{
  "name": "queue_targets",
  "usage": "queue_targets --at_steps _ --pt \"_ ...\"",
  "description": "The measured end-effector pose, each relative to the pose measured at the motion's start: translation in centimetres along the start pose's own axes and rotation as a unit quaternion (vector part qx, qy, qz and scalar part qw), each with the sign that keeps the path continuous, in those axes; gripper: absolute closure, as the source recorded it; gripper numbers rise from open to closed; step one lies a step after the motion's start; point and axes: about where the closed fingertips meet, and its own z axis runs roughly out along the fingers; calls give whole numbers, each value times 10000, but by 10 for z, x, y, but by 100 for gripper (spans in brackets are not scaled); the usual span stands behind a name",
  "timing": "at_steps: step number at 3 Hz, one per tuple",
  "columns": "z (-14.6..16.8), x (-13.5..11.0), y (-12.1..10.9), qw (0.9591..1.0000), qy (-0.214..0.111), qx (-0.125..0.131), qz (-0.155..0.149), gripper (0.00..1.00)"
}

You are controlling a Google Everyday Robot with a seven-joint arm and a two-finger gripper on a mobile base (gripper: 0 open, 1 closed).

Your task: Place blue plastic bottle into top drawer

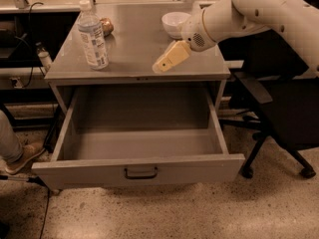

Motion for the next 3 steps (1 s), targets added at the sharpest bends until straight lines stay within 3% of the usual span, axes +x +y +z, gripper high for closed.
queue_targets --at_steps 1,3 --pt "0 0 0 10000 0 -1 0 0" --pt "51 -50 -14 9972 -744 37 102 0"
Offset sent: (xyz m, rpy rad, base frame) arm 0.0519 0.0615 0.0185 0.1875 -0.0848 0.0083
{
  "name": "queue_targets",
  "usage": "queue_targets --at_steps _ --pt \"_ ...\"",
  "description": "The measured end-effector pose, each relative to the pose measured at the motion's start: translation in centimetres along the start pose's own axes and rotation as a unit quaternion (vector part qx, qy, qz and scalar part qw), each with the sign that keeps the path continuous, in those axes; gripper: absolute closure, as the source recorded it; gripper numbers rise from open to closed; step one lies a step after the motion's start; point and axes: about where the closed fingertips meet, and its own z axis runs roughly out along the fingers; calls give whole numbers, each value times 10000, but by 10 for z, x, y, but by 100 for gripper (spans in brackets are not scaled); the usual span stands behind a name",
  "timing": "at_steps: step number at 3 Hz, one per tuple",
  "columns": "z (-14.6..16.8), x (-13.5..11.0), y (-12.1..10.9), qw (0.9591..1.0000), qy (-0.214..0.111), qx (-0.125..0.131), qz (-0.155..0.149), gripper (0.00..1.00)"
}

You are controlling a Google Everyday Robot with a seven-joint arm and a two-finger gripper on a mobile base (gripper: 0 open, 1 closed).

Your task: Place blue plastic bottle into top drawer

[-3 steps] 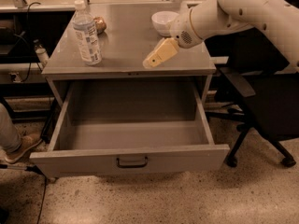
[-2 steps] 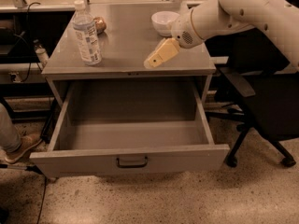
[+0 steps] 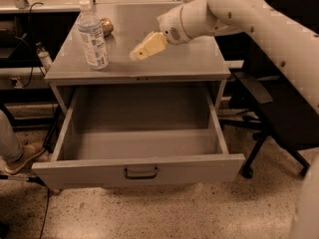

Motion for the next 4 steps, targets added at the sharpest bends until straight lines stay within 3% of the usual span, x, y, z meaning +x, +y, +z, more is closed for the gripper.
queue_targets --at_steps 2,4 --pt "83 -45 -2 9966 -748 -253 245 0" --pt "101 -76 20 9931 -1100 -316 251 0"
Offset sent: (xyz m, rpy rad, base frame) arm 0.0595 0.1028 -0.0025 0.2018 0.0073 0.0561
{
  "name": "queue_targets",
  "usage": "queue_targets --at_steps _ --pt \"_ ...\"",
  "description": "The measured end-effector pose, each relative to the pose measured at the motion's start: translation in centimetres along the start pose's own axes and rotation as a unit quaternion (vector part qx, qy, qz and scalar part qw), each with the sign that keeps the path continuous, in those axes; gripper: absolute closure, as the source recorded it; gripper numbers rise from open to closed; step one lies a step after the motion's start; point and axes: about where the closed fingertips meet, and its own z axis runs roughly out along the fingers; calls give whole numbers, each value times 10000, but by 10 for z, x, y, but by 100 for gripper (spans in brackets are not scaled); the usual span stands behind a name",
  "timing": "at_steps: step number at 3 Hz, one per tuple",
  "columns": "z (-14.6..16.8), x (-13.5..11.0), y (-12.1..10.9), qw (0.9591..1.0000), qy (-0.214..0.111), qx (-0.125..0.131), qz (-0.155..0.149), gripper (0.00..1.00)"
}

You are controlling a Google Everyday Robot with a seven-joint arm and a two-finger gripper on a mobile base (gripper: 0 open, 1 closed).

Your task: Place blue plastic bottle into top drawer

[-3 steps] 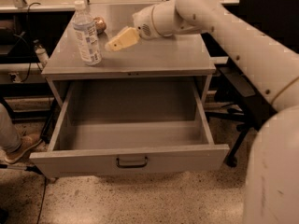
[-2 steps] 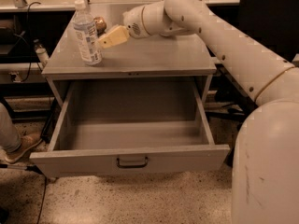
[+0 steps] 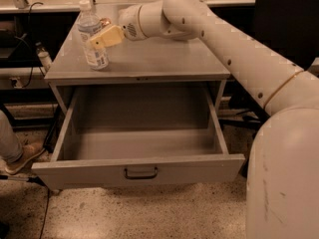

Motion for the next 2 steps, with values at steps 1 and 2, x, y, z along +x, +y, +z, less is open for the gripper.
queue_targets --at_steps 1,2 --pt "19 -7 7 10000 -80 -31 14 0" --pt "31 -5 6 9999 -100 -3 62 0"
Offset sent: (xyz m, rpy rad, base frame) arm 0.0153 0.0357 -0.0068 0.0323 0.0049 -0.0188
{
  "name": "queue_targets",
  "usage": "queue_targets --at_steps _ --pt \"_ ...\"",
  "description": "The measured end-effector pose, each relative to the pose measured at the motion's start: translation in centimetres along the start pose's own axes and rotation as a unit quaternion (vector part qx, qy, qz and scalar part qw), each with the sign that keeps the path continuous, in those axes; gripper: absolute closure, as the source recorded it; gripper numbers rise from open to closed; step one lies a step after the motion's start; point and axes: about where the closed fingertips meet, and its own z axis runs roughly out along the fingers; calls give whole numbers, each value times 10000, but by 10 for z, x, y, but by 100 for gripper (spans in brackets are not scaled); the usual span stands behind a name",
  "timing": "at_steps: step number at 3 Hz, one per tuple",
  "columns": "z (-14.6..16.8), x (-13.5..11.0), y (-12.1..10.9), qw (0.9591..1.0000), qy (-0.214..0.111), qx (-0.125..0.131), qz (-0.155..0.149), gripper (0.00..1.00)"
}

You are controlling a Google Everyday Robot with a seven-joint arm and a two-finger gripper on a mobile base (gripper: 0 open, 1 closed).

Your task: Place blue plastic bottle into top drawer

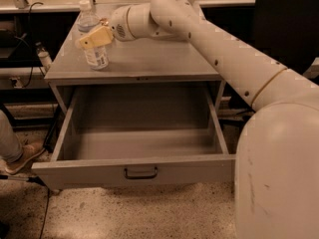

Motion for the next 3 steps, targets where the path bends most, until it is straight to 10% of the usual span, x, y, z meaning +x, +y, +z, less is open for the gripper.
queue_targets --at_steps 1,3 --pt "9 7 -9 9998 -8 88 151 0" --pt "13 16 -19 9991 -90 277 311 39"
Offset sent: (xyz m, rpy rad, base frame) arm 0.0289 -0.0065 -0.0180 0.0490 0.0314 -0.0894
